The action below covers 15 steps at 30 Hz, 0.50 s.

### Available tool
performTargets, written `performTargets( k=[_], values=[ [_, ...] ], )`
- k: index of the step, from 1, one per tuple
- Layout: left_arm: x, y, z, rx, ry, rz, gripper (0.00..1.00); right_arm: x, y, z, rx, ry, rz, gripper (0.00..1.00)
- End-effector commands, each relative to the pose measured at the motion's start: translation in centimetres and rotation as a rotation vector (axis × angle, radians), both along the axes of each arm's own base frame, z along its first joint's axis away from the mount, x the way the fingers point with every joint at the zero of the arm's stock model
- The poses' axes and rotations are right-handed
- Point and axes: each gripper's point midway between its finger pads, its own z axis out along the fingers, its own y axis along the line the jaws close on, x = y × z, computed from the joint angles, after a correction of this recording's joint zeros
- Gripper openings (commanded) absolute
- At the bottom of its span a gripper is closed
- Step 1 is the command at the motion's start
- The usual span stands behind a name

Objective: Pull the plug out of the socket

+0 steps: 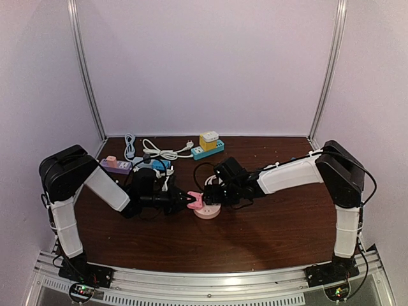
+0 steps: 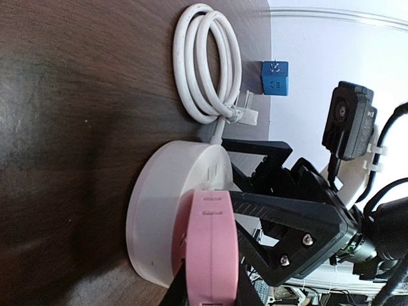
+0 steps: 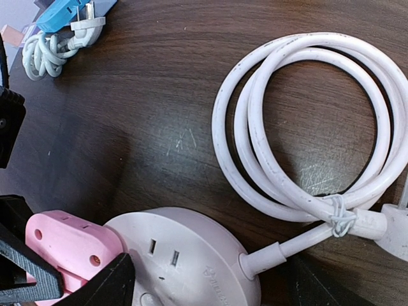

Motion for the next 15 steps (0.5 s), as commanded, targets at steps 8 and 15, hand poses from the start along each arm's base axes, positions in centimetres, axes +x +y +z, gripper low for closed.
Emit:
performTargets(
  k=[8, 15],
  values=[
    [0.3, -1.6, 7.3, -0.106, -0.263, -0.091, 0.00, -5.4, -7.8, -9.8, -0.383, 0.214, 0.017, 0.82],
    [0.6, -1.6, 8.1, -0.036, -0.306, -0.119, 0.00, -5.2, -8.5, -10.3, -0.425, 0.198, 0.020, 0.82]
  ],
)
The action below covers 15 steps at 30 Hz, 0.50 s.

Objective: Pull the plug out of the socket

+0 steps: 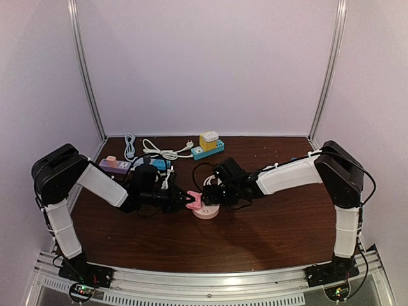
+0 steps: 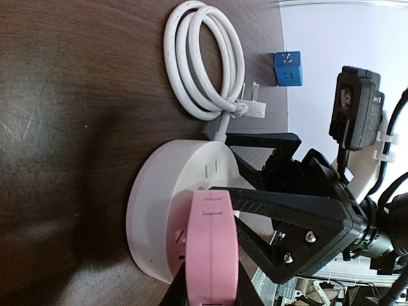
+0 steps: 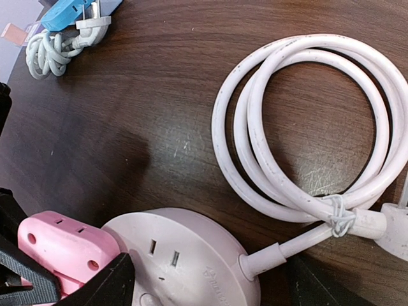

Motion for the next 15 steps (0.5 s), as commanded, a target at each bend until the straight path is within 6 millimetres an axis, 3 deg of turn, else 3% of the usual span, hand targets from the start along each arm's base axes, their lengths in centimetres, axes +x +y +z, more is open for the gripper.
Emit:
performTargets(
  k=[1, 9, 15],
  values=[
    [0.7, -2.0, 7.9, -0.128, -0.239, -0.097, 0.00, -5.4, -8.9, -10.3, -0.437, 0.205, 0.018, 0.82],
    [0.8, -2.1, 10.0, -0.273, -0.173, -0.076, 0.00, -5.2, -9.5, -10.5, -0.465, 0.184, 0.012, 0.82],
    [0.7, -2.2, 9.4, -0.234, -0.167, -0.089, 0.00, -5.1, -9.4, -10.7, -0.457, 0.185, 0.003, 0.83]
  ],
)
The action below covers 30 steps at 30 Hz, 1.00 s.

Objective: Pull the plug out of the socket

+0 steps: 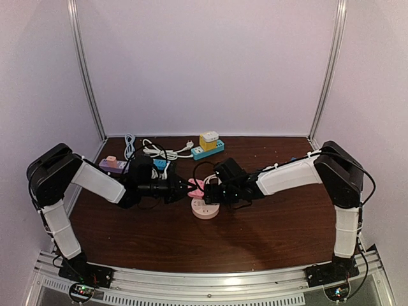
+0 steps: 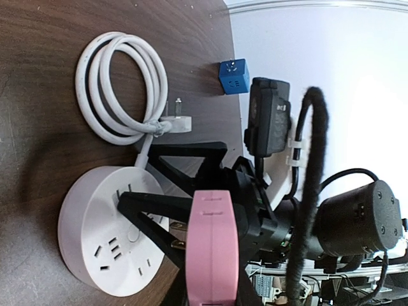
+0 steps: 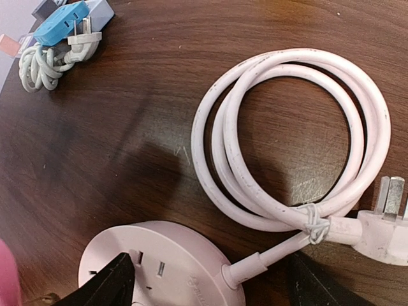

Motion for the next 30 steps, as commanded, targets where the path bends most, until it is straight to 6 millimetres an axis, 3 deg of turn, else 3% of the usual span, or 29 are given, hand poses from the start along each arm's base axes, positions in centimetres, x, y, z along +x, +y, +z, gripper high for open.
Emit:
performTargets(
  k=[1, 5, 9, 17, 23, 30],
  values=[
    [-0.4, -1.3, 4.6, -0.103, -0.125, -0.075, 0.00, -5.7, -9.0, -10.7, -0.426, 0.234, 0.015, 0.83],
    [-0.7, -0.9, 2.8, -0.039, -0.096, -0.080, 0.00, -5.2, -7.6, -9.6, -0.356, 0.230, 0.023, 0.83],
    [-0.7, -0.1, 1.9, 0.040, -0.108, -0.078, 0.00, -4.1, -5.9, -7.1, -0.288, 0.192, 0.030, 0.83],
    [-0.3, 3.0, 1.7, 0.355, -0.213, -0.058, 0.00, -1.3, -2.8, 0.6, -0.131, 0.082, 0.055, 0.84],
    [-0.6, 8.7, 0.0, 0.680, -0.172, 0.045, 0.00, 0.3, -2.2, 6.6, -0.059, -0.049, 0.065, 0.86],
    [-0.7, 19.0, 0.0, 1.137, -0.100, 0.286, 0.00, 1.2, -3.1, 9.8, -0.027, -0.129, 0.078, 0.86]
  ],
)
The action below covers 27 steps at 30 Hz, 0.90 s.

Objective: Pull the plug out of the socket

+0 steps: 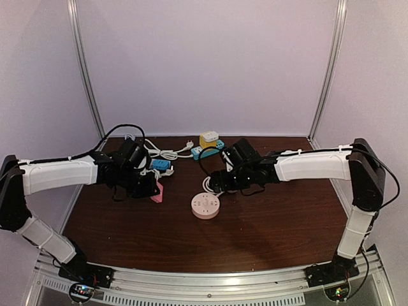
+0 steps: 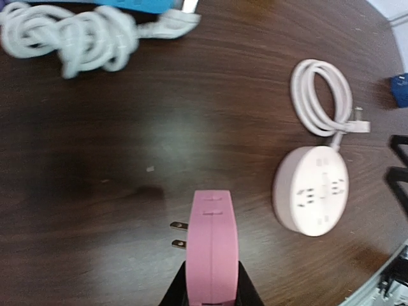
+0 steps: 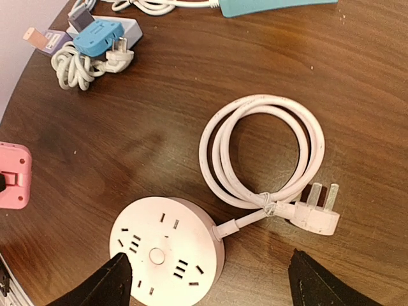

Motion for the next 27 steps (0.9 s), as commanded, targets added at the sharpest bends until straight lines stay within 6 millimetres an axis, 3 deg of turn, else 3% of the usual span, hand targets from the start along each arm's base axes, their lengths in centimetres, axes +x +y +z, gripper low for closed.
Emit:
performTargets(
  k=[1, 3, 7, 13, 21, 27],
  values=[
    [-0.2, 9.3, 0.1, 0.418, -0.006, 0.211, 0.00, 1.3, -0.8, 3.0, 0.019, -0.077, 0.005, 0.86],
    [-0.2, 12.6, 0.4, 0.550, 0.004, 0.303, 0.00, 1.5, -1.0, 3.4, 0.029, -0.084, 0.003, 0.87],
    [-0.6, 17.4, -0.4, 0.719, 0.083, 0.415, 0.00, 1.8, -1.2, 4.3, 0.059, -0.091, 0.006, 0.86],
    [0.2, 22.3, -2.4, 0.920, 0.194, 0.479, 0.00, 1.9, -1.3, 5.5, 0.097, -0.098, 0.013, 0.86],
    [1.8, 25.1, -4.9, 1.058, 0.283, 0.500, 0.00, 1.7, -1.8, 5.2, 0.100, -0.092, 0.008, 0.86],
    [2.5, 25.7, -6.8, 1.061, 0.322, 0.479, 0.03, 1.7, -2.1, 4.9, 0.097, -0.086, 0.001, 0.86]
  ],
)
